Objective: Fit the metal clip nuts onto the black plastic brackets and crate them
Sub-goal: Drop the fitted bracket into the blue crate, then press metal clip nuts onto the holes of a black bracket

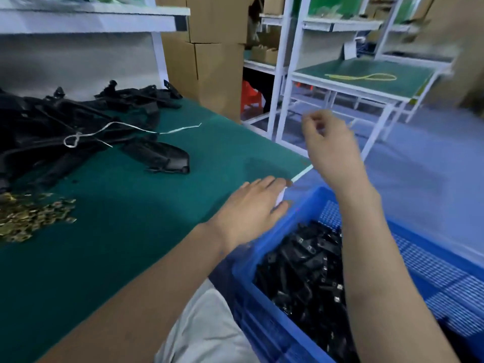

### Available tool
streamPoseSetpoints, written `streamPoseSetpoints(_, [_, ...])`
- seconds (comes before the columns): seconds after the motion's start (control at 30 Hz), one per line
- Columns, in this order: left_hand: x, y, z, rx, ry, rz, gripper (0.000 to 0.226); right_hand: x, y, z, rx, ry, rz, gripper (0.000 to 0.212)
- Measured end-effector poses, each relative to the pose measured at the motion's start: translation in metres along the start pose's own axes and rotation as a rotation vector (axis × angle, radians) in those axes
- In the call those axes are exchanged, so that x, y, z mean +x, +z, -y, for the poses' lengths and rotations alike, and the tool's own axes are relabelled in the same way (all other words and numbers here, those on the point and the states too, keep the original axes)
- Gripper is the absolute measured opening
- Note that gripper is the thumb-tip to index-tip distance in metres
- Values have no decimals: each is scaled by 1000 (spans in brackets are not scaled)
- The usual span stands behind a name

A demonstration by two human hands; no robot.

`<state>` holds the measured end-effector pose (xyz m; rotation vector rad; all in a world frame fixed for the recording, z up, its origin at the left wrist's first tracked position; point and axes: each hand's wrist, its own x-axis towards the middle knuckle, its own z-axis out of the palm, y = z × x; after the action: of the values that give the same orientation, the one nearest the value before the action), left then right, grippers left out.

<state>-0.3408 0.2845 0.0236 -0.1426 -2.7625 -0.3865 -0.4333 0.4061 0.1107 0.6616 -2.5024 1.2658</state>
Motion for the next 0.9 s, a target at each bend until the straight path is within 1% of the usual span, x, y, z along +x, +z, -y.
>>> streamPoseSetpoints(0.07, [-13,-13,22,-13,-51,-46,41,-5,24,16,16,-54,47,25])
streamPoseSetpoints(0.17, [-49,-39,67,0,-170,-189,35,-24,82,47,8,-213,199,25])
streamPoseSetpoints(0.23, [-84,-55,102,90,-310,-273,34,-44,128,73,-7,-329,311,25])
streamPoseSetpoints(0.3, [-127,-71,135,232,-466,-309,37,-71,174,99,-28,-426,428,27])
streamPoseSetpoints(0.37, [-174,-85,161,362,-616,-339,38,-99,217,120,-71,-519,550,33])
streamPoseSetpoints(0.47, [-240,-103,181,441,-861,-372,45,-134,268,142,-118,-630,660,44])
streamPoseSetpoints(0.53, [-274,-111,189,426,-1031,-342,53,-149,294,155,-132,-667,692,50])
streamPoseSetpoints(0.63, [-297,-119,197,286,-1201,-344,67,-162,327,173,-154,-699,715,58])
streamPoseSetpoints(0.77, [-298,-116,211,353,-1249,-299,78,-164,358,195,-162,-732,709,63])
streamPoseSetpoints(0.9, [-297,-120,233,301,-1407,-318,85,-154,377,204,-213,-650,698,64])
